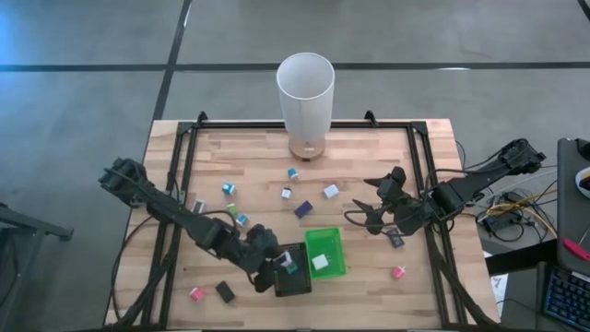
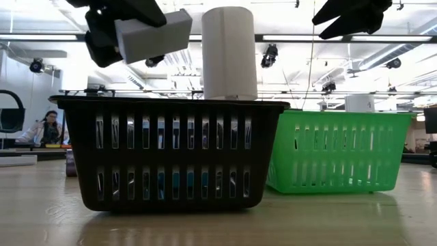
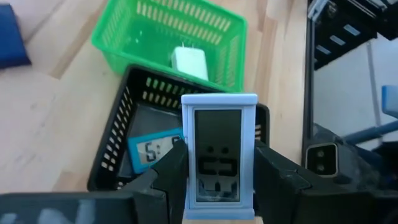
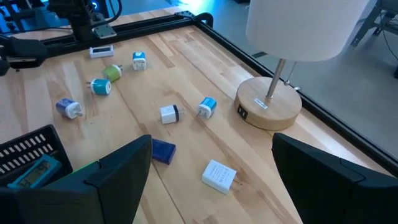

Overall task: Pick & Place Office items
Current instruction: Put the right white digital clock into the black bin

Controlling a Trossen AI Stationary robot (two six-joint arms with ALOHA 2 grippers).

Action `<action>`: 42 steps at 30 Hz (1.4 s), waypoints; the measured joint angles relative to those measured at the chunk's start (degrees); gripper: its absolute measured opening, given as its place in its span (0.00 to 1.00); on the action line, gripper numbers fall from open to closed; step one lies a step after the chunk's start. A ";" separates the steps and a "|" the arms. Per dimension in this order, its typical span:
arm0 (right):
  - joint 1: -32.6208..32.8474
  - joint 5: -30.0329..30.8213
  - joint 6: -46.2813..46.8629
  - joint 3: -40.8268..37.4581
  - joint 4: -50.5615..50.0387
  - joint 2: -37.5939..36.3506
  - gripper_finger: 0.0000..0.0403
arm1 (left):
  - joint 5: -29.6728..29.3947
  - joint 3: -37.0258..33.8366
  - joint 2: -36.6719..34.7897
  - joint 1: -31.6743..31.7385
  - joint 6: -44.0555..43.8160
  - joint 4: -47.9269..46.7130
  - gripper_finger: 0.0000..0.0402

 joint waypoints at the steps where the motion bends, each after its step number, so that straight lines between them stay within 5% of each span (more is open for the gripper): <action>1: 0.00 0.00 -0.01 0.00 -0.01 0.01 0.81 | 0.63 0.02 0.00 0.13 -0.14 -0.02 0.36; 13: -0.02 0.00 -0.01 0.00 0.00 0.01 0.81 | 1.92 0.04 1.05 1.27 -0.73 0.12 0.36; 24: -0.02 -0.07 0.34 0.00 -0.02 0.01 0.81 | 9.32 5.10 9.69 2.41 2.43 2.08 0.36; 42: -0.02 -0.10 0.37 0.00 -0.02 0.01 0.81 | 9.55 7.75 11.39 3.87 3.98 0.19 0.36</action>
